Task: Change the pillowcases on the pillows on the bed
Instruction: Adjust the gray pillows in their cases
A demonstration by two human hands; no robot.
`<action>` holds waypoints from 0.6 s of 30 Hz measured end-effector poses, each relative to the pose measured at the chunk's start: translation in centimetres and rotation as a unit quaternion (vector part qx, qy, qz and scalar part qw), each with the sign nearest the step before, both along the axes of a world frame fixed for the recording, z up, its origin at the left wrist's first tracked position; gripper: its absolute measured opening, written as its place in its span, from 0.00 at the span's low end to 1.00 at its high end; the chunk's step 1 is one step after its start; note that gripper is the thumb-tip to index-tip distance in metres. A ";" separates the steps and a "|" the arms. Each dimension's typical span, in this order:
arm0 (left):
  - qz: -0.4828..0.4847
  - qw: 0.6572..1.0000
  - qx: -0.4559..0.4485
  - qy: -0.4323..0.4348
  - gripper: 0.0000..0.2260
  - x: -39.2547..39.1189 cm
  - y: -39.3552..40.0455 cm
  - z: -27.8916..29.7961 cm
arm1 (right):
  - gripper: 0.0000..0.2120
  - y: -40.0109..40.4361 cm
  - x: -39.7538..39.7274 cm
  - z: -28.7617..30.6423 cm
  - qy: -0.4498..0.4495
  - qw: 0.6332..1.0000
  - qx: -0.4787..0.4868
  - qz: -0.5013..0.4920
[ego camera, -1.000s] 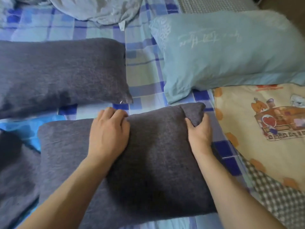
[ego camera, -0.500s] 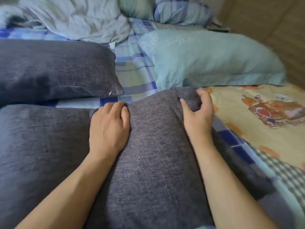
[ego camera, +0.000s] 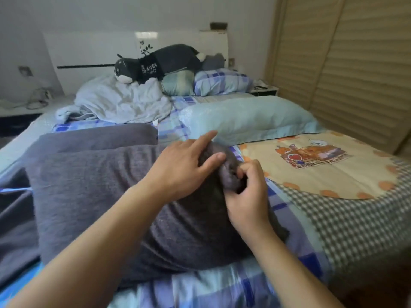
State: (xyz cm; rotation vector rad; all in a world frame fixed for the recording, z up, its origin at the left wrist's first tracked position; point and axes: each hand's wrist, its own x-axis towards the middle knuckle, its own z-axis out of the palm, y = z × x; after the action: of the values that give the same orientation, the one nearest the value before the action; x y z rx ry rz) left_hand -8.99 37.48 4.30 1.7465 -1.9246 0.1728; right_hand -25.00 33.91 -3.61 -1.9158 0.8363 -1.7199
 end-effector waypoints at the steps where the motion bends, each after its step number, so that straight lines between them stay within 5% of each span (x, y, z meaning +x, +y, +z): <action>1: 0.015 1.000 0.015 0.004 0.33 -0.3 0.1 -1.0 | 0.17 0.4 -0.9 0.1 0.010 1.000 0.020 0.017; 7: 0.020 0.996 -0.078 0.026 0.33 -1.7 2.9 -6.6 | 0.22 2.1 -6.9 1.5 -0.004 0.983 0.083 0.163; 14: 0.023 0.986 -0.164 0.031 0.36 -3.8 5.3 -9.1 | 0.19 3.0 -5.4 4.7 -0.021 0.977 0.186 0.106; 18: 0.033 0.989 -0.134 0.056 0.40 -2.9 5.3 -9.5 | 0.13 2.2 -2.6 3.0 0.064 0.979 0.191 0.013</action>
State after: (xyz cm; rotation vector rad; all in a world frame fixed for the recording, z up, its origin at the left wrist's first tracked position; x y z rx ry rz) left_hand -11.89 42.74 -5.21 1.6045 -1.6799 0.3343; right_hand -27.58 36.14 -0.62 -1.7754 1.0944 -1.3138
